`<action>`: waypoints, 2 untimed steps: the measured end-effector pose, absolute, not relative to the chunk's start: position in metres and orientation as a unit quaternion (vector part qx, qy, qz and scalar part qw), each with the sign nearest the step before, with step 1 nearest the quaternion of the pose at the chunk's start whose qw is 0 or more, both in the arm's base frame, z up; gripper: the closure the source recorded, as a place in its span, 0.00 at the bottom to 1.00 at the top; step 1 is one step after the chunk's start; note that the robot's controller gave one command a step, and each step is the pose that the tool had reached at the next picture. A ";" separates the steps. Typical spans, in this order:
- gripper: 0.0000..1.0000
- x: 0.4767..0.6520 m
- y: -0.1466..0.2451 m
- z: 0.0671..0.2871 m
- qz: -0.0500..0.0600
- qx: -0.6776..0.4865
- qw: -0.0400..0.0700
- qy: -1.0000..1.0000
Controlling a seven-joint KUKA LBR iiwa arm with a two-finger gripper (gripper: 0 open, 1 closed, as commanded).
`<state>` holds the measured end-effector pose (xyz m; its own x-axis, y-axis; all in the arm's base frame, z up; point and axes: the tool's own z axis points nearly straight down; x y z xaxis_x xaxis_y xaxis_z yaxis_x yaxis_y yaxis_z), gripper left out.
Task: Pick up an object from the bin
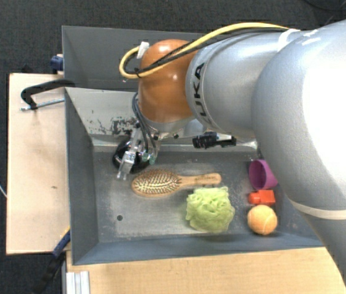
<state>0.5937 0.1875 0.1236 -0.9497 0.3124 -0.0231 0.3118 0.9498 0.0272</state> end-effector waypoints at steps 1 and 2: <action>1.00 0.603 0.206 0.098 0.014 0.239 -0.004 0.971; 1.00 0.603 0.206 0.098 0.014 0.239 -0.004 0.971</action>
Offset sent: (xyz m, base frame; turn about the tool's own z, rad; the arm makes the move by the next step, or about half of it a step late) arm 0.0000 0.0000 0.0000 0.0000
